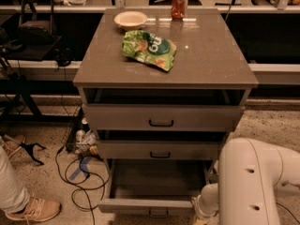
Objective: Open bottom drawer
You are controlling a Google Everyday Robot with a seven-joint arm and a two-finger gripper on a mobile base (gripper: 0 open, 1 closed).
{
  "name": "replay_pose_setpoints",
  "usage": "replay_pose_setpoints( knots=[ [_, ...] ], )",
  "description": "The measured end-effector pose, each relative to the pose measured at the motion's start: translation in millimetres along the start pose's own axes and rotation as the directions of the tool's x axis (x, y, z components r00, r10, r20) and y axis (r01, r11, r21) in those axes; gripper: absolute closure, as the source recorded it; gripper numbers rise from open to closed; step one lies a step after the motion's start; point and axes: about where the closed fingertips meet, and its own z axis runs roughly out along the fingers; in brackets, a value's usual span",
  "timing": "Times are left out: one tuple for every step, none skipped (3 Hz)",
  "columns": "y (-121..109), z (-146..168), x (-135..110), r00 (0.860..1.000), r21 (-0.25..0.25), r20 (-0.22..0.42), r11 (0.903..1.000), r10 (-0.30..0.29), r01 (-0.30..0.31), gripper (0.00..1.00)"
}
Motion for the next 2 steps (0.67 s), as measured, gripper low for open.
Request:
replay_pose_setpoints(
  knots=[
    [12.8,-4.2,0.9,1.000,-0.009,-0.006,0.9999,-0.011,0.011,0.70],
    [22.2,-8.0,2.5,1.000,-0.010,-0.006,0.9999,-0.013,0.013,0.93]
  ],
)
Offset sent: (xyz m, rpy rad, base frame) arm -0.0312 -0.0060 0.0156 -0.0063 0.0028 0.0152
